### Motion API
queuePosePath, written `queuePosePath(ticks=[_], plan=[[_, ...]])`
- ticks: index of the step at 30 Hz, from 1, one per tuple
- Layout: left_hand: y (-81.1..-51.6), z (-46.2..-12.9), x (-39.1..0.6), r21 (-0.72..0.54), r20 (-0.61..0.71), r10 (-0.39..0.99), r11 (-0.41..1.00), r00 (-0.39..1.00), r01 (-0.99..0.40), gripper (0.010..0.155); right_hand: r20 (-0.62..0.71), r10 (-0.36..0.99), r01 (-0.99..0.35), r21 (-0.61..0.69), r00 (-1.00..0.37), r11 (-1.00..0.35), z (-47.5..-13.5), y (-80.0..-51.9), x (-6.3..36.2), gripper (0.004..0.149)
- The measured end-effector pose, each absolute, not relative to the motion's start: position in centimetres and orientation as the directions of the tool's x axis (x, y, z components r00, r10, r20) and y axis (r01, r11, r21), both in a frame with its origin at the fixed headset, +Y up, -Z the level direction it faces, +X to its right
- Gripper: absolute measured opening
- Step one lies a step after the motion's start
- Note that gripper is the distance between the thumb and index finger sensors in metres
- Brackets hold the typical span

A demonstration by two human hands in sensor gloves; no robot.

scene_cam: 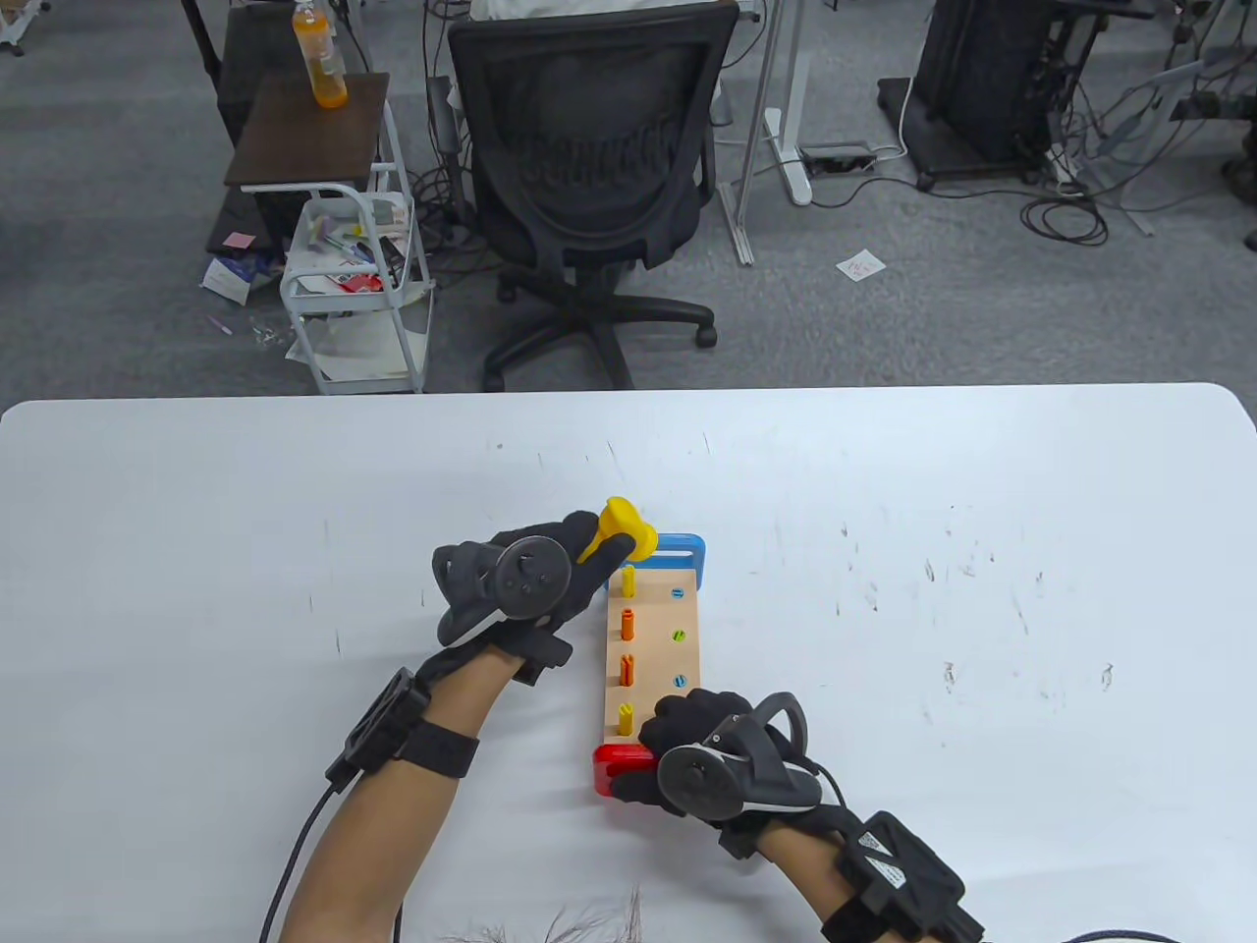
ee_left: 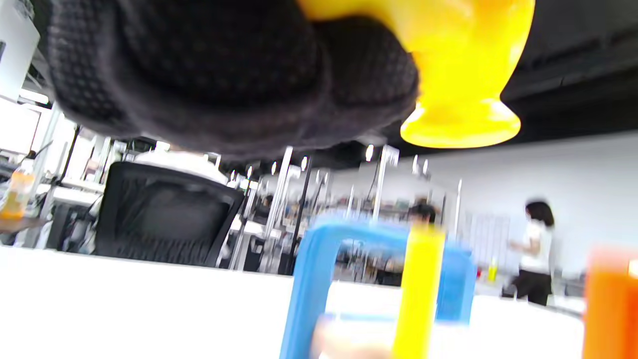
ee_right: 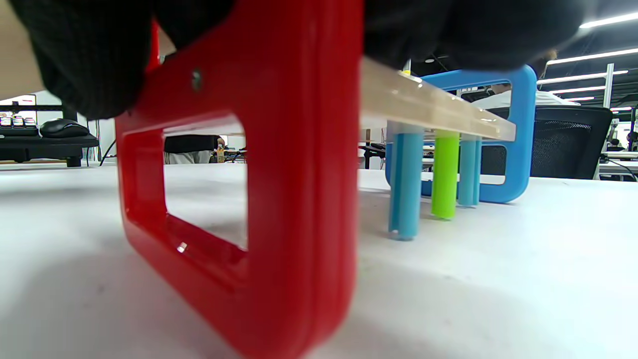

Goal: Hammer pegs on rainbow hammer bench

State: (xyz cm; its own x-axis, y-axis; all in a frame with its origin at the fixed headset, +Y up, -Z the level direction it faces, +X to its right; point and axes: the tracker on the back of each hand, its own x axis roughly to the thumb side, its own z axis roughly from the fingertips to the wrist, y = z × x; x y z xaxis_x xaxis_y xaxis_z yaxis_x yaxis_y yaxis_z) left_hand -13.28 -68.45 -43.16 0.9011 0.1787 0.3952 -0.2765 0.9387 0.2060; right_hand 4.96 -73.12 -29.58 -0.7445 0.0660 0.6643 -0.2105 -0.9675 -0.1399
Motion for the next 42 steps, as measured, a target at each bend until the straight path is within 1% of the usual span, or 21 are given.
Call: queuePosePath(ticks=[1, 2, 3, 4, 6, 11, 16, 18, 19, 20, 21, 22, 23, 24, 29, 33, 35, 38, 40, 41, 42], plan=[[-69.4, -43.4, -13.3, 0.204, 0.337, 0.085, 0.966, 0.938, -0.161, 0.079, 0.664, 0.066, -0.211, -0.14, -0.745, -0.967, -29.6, -73.1, 5.0, 0.04], [-69.4, -43.5, -13.7, 0.264, 0.382, 0.118, 0.937, 0.916, -0.231, 0.079, 0.664, 0.068, -0.212, -0.139, -0.745, -0.967, -29.6, -73.1, 5.0, 0.04], [-69.3, -43.7, -13.6, 0.232, 0.394, 0.176, 0.931, 0.902, -0.283, 0.079, 0.664, 0.068, -0.213, -0.14, -0.745, -0.967, -29.6, -73.1, 5.0, 0.04], [-68.8, -43.3, -13.7, 0.199, 0.381, 0.163, 0.947, 0.91, -0.253, 0.079, 0.664, 0.068, -0.214, -0.14, -0.744, -0.967, -29.6, -73.1, 5.0, 0.04], [-66.8, -42.5, -14.0, 0.322, 0.415, 0.174, 0.89, 0.893, -0.324, 0.079, 0.664, 0.068, -0.214, -0.14, -0.744, -0.967, -29.6, -73.1, 5.0, 0.04], [-62.2, -39.7, -14.8, 0.461, 0.493, 0.253, 0.735, 0.832, -0.497, 0.079, 0.664, 0.069, -0.214, -0.14, -0.744, -0.967, -29.6, -73.1, 5.0, 0.04], [-63.2, -39.5, -15.4, 0.481, 0.534, 0.271, 0.682, 0.801, -0.551, 0.078, 0.665, 0.072, -0.219, -0.14, -0.743, -0.966, -29.7, -73.1, 5.0, 0.04], [-65.0, -40.5, -14.9, 0.449, 0.515, 0.232, 0.747, 0.825, -0.49, 0.078, 0.665, 0.072, -0.219, -0.14, -0.743, -0.966, -29.7, -73.1, 5.0, 0.04], [-66.6, -41.5, -14.1, 0.39, 0.488, 0.154, 0.842, 0.859, -0.372, 0.078, 0.666, 0.073, -0.22, -0.14, -0.743, -0.965, -29.7, -73.1, 5.0, 0.04], [-68.6, -42.7, -13.2, 0.255, 0.415, 0.019, 0.957, 0.91, -0.136, 0.078, 0.665, 0.071, -0.22, -0.143, -0.743, -0.965, -29.7, -73.1, 5.0, 0.04], [-69.5, -43.1, -13.0, 0.157, 0.379, -0.08, 0.987, 0.922, 0.021, 0.078, 0.663, 0.066, -0.217, -0.148, -0.746, -0.965, -29.7, -73.0, 5.0, 0.041], [-69.5, -42.4, -13.5, 0.221, 0.362, -0.067, 0.975, 0.93, -0.015, 0.078, 0.663, 0.068, -0.218, -0.147, -0.746, -0.965, -29.6, -73.0, 5.0, 0.041], [-69.0, -42.8, -13.3, 0.338, 0.436, 0.091, 0.905, 0.895, -0.257, 0.077, 0.663, 0.068, -0.219, -0.147, -0.745, -0.965, -29.6, -73.0, 5.0, 0.041], [-68.2, -42.5, -13.7, 0.315, 0.435, 0.099, 0.914, 0.895, -0.254, 0.077, 0.663, 0.066, -0.217, -0.147, -0.746, -0.965, -29.6, -73.0, 5.0, 0.041], [-63.3, -40.1, -15.5, 0.428, 0.538, 0.31, 0.7, 0.784, -0.571, 0.077, 0.664, 0.067, -0.216, -0.145, -0.745, -0.965, -29.6, -73.0, 5.0, 0.041], [-62.9, -39.4, -16.1, 0.415, 0.602, 0.358, 0.624, 0.714, -0.663, 0.077, 0.664, 0.068, -0.218, -0.145, -0.744, -0.965, -29.6, -73.0, 4.9, 0.041], [-64.3, -40.0, -15.8, 0.417, 0.602, 0.328, 0.648, 0.728, -0.637, 0.077, 0.664, 0.068, -0.218, -0.145, -0.745, -0.965, -29.6, -73.0, 4.9, 0.041], [-68.3, -42.6, -14.6, 0.348, 0.502, 0.235, 0.827, 0.832, -0.443, 0.077, 0.662, 0.066, -0.215, -0.145, -0.747, -0.966, -29.6, -73.0, 4.9, 0.041], [-70.5, -44.2, -14.0, 0.098, 0.44, 0.011, 0.993, 0.898, -0.06, 0.077, 0.661, 0.066, -0.214, -0.146, -0.748, -0.966, -29.6, -73.0, 4.9, 0.041], [-70.3, -43.7, -14.3, 0.155, 0.487, 0.036, 0.98, 0.873, -0.127, 0.077, 0.661, 0.066, -0.215, -0.147, -0.748, -0.965, -29.6, -73.0, 4.9, 0.041], [-69.8, -43.6, -14.1, 0.293, 0.486, 0.12, 0.911, 0.866, -0.291, 0.076, 0.661, 0.063, -0.215, -0.15, -0.748, -0.965, -29.6, -73.0, 4.9, 0.041]])
